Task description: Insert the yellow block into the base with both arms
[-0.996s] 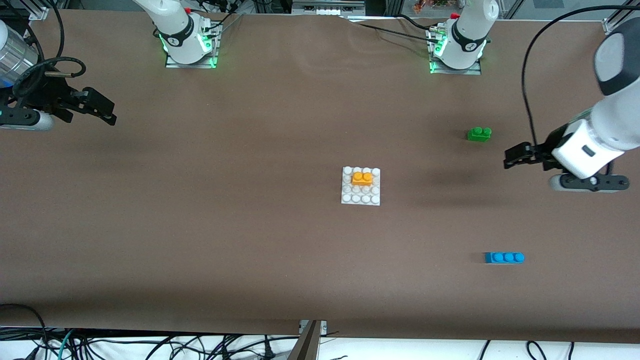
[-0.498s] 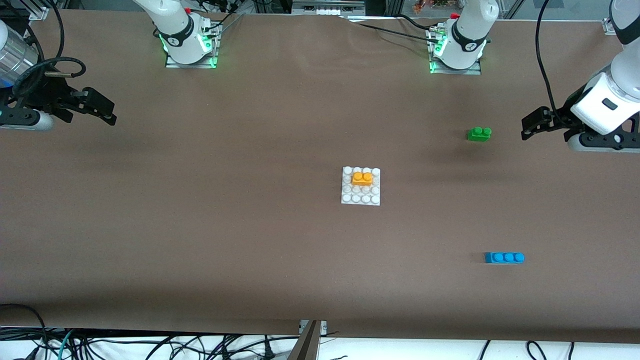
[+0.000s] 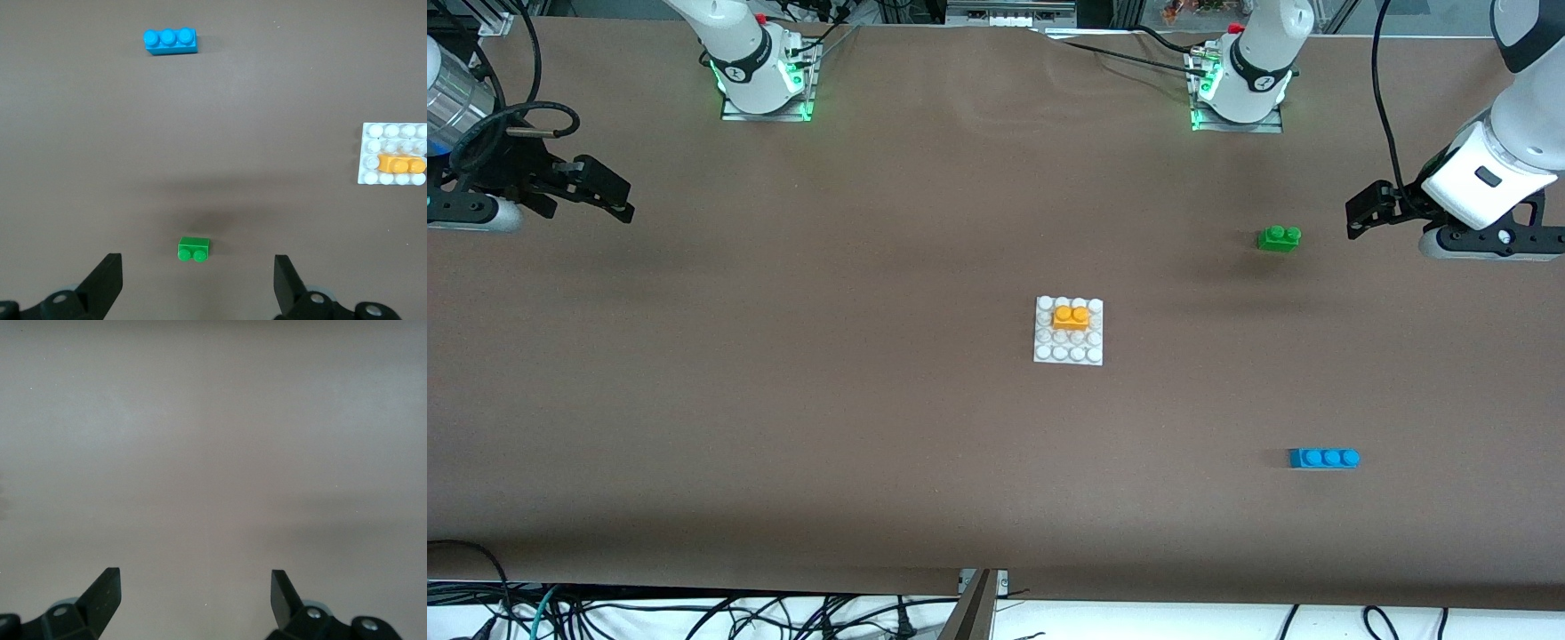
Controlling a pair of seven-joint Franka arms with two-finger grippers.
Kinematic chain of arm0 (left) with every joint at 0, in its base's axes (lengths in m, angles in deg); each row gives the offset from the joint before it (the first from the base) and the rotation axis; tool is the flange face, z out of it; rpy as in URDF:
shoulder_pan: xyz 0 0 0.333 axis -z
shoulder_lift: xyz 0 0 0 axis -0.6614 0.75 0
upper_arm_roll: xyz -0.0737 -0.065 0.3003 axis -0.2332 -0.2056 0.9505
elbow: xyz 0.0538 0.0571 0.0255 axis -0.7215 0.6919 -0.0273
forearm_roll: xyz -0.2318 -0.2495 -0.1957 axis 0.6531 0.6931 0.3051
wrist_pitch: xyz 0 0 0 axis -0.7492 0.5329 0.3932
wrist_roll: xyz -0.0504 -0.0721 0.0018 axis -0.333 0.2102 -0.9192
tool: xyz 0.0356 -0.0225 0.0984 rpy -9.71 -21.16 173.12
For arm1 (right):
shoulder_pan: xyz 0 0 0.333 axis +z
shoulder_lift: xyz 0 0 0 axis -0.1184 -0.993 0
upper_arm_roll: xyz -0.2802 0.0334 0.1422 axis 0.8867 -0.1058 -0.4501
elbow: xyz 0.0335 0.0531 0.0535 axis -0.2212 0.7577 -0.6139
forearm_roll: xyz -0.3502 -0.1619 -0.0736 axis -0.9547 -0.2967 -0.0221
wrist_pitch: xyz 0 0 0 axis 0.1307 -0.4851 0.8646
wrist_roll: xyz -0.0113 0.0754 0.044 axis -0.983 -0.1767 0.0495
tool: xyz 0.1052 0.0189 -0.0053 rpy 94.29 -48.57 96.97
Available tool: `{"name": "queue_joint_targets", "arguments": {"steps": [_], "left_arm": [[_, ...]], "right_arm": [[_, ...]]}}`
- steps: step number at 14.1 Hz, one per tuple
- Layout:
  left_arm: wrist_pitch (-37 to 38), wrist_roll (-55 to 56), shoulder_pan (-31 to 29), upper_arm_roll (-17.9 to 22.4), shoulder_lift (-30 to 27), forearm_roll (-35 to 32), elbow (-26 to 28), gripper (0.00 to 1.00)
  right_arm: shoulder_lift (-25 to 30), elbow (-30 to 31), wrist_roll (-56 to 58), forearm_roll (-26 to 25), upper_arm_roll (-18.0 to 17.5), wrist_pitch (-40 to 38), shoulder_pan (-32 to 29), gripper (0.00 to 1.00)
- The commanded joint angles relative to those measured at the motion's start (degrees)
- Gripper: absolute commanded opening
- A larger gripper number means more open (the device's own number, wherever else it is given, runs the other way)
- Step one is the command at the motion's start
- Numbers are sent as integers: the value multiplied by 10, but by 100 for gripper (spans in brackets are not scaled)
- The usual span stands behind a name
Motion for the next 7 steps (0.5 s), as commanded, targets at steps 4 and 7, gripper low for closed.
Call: {"name": "queue_joint_targets", "arguments": {"steps": [4,7], "left_arm": [[-6,1,7,5,-9,3,7,100],[-6,1,7,5,-8,30,7,100]], "right_arm": [[-5,-14,3,2,-1,-11,-2,99],[-5,-14,3,2,-1,-10,-2,99]]}}
